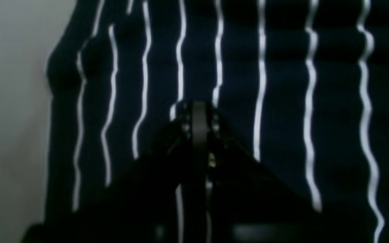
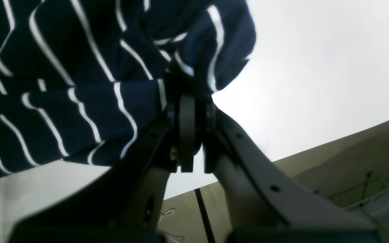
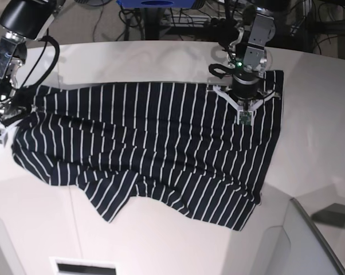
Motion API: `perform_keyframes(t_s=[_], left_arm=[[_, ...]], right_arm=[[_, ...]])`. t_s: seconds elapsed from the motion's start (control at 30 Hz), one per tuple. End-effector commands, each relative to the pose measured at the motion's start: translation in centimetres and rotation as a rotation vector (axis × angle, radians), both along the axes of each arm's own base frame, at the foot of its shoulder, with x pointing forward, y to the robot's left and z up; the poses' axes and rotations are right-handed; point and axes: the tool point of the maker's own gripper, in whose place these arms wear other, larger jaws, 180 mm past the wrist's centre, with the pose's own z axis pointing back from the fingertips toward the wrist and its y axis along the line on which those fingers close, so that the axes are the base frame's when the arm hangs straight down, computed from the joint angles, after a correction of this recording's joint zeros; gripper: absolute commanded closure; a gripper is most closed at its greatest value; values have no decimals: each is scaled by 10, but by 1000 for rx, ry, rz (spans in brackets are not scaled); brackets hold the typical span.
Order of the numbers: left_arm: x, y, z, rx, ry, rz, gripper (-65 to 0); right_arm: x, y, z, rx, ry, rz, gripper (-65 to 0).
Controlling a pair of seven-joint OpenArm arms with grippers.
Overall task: Layout the t-shirt on the table in an organized manner, then fold the t-shirt properly
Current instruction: 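Regrasp the shirt hem with the right gripper and pull it outward to smooth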
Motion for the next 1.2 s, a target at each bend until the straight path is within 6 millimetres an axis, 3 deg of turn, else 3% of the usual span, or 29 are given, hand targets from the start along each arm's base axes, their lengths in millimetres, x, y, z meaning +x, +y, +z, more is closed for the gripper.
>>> perform_keyframes(t_s=[0.0,0.07,0.33,0.47,0.7,0.83,0.9,1.0,1.03,1.07,1.17], left_arm=[[-2,7,-2,14,18,14,0],[-1,9,-1,17,15,14,0],[7,12,16,26,-32,5,0],[8,19,17,42,-34,1,0],[8,28,19,61,-34,-1,0],[8,29,19,64,-31,-1,0],[8,29,19,64,-31,-1,0],[6,30,17,65,-24,0,0],[6,30,17,65,-24,0,0],[6,30,16,65,-22,0,0],[5,30,16,65,-21,1,0]], right_arm=[[17,0,17,-35,-51,36,0],[21,11,22,-40,-40,52,0],[107,68,59,-12,-140,111,-2],[147,87,52,9,-92,151,-2],[214,99,43,13,-155,187,-2],[244,97,45,-19,-298,186,-15],[248,98,41,-29,-330,199,-113],[241,98,32,-17,-267,199,-417],[238,96,29,-15,-243,196,-476],[235,95,31,-14,-228,191,-491],[224,80,48,-44,-278,205,-440]])
